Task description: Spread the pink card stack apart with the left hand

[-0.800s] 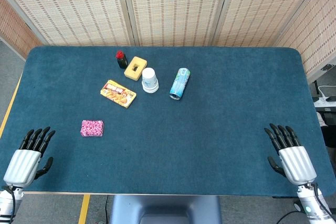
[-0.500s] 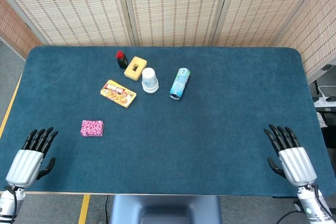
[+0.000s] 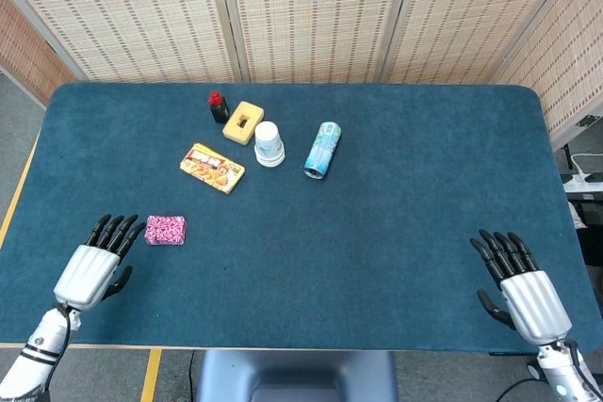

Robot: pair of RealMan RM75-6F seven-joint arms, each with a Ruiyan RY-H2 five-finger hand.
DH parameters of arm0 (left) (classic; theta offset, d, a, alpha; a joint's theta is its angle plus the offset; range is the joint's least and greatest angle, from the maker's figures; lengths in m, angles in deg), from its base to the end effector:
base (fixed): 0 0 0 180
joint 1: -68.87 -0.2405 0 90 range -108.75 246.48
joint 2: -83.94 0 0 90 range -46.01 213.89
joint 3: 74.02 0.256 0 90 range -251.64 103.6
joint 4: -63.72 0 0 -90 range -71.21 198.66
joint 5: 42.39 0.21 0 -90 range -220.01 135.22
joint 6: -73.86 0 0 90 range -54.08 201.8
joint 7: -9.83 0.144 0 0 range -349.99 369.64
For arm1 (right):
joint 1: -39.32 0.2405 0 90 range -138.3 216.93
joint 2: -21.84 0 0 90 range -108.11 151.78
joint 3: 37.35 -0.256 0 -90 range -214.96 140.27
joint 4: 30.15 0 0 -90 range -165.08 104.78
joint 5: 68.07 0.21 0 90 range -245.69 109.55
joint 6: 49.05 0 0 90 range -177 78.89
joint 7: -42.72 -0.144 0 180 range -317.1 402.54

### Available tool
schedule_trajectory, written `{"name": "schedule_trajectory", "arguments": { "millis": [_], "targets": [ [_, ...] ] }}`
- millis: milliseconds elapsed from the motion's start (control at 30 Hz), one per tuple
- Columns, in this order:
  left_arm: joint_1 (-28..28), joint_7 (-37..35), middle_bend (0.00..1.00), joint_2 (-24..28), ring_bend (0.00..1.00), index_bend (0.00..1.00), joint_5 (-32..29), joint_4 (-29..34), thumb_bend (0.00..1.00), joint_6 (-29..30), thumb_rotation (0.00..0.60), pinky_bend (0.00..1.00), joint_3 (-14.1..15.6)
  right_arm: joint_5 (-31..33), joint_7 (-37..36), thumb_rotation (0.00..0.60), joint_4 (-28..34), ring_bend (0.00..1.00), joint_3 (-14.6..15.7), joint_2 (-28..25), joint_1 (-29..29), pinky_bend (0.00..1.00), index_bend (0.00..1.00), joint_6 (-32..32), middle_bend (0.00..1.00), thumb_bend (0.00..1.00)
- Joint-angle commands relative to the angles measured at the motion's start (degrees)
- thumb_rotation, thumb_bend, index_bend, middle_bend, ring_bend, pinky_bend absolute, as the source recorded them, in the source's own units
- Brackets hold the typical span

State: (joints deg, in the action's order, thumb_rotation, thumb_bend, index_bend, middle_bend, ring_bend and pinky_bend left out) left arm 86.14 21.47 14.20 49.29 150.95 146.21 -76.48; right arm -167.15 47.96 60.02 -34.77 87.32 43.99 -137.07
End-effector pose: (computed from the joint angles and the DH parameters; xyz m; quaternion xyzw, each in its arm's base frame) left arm -0.2746 0.2403 0.0999 -0.7388 -0.2825 -0.3380 0.5100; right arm -0.2916 -0.1566 0.1359 0.6839 -0.3174 0.3862 0.5314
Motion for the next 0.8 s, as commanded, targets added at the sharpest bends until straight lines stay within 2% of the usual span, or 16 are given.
{"name": "schedule_trajectory", "arguments": {
  "millis": [33,167,267,500,800],
  "targets": [
    [3.9,3.4,0.0,-1.2,0.0,0.0,-3.9,0.3,0.46,-5.8,0.6,0.0,-2.0,-0.2,0.5,0.6,-0.1,0.0,0.2,0.3,0.0,0.0,0.0,0.3,0.0,0.3],
    [6.5,7.2,0.0,-2.2,0.0,0.0,-9.8,1.8,0.46,-11.2,0.6,0.0,-3.6,-0.9,1.3,0.6,-0.1,0.0,0.4,0.8,-0.2,0.0,0.0,-0.1,0.0,0.3],
    [7.9,10.6,0.05,-3.7,0.0,0.01,-13.3,2.5,0.46,-12.8,0.6,0.0,-4.6,-2.1,1.7,0.6,-0.1,0.0,0.9,0.9,-0.4,0.0,0.0,-0.6,0.0,0.3],
    [10.9,15.6,0.09,-6.4,0.0,0.04,-19.2,4.0,0.47,-16.8,0.6,0.0,-4.6,-2.6,1.2,0.6,-0.1,0.0,1.6,0.6,-0.2,0.0,0.0,0.4,0.0,0.3],
    [14.4,23.0,0.09,-10.0,0.0,0.03,-27.4,2.9,0.47,-17.9,0.6,0.0,-5.2,-2.9,-0.3,0.6,0.7,0.0,2.4,-0.5,0.3,0.0,0.0,1.8,0.0,0.3]
  ]
}}
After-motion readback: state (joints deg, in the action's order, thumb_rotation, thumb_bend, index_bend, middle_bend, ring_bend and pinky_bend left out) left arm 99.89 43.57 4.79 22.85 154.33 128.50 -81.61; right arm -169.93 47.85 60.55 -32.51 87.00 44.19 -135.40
